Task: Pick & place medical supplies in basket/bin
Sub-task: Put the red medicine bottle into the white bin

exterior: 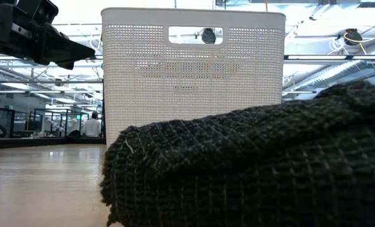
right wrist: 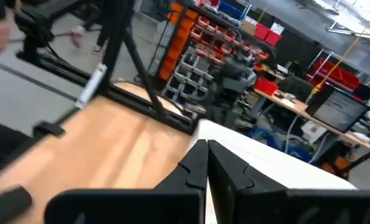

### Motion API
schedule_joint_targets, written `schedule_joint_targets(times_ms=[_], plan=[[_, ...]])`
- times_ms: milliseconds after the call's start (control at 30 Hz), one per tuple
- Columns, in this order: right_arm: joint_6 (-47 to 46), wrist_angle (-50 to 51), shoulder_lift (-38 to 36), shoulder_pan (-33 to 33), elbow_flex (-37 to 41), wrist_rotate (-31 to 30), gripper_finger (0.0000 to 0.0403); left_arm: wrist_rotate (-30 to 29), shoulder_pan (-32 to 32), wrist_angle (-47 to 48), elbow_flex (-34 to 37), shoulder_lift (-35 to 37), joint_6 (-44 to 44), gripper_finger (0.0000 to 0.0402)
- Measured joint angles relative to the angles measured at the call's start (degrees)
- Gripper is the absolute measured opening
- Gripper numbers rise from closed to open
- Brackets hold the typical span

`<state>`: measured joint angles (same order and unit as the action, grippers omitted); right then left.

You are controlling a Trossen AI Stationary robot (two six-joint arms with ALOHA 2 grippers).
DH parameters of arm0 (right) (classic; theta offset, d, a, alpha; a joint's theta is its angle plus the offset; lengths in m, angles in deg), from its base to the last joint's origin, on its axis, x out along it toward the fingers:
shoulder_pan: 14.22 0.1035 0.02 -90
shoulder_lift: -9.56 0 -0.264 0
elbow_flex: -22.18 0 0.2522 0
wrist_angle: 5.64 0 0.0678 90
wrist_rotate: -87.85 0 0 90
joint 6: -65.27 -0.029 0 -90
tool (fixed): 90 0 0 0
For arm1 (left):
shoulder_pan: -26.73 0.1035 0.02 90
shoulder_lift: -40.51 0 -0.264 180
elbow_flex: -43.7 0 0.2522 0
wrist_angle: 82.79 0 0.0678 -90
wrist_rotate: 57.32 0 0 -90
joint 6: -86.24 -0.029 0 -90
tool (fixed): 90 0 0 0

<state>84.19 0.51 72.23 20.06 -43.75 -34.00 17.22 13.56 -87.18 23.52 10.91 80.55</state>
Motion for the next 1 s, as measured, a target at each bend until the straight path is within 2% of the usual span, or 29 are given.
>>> schedule_joint_targets(times_ms=[233,467,733,833,1000], plan=[[-6.8,-7.18,10.0,6.49,-1.75,-8.13,0.0,-0.02,0.0,-1.05,0.0,0.0,-1.85,0.001],[-14.98,-8.54,20.58,8.61,-3.43,-14.61,0.0,-0.02,0.0,-2.99,-0.02,0.01,-3.44,0.001],[-29.58,-8.41,32.82,8.8,-5.0,-14.39,0.0,-0.04,0.0,-2.99,-0.02,0.0,-1.05,0.001],[-34.03,-8.31,35.91,9.02,-5.0,-11.82,0.0003,-0.04,0.0,-2.99,-0.02,0.01,-0.13,0.001],[-43.93,-8.45,38.93,9.36,-5.0,-7.78,0.005,-0.04,0.0,-3.1,-0.02,0.0,-0.25,0.001]])
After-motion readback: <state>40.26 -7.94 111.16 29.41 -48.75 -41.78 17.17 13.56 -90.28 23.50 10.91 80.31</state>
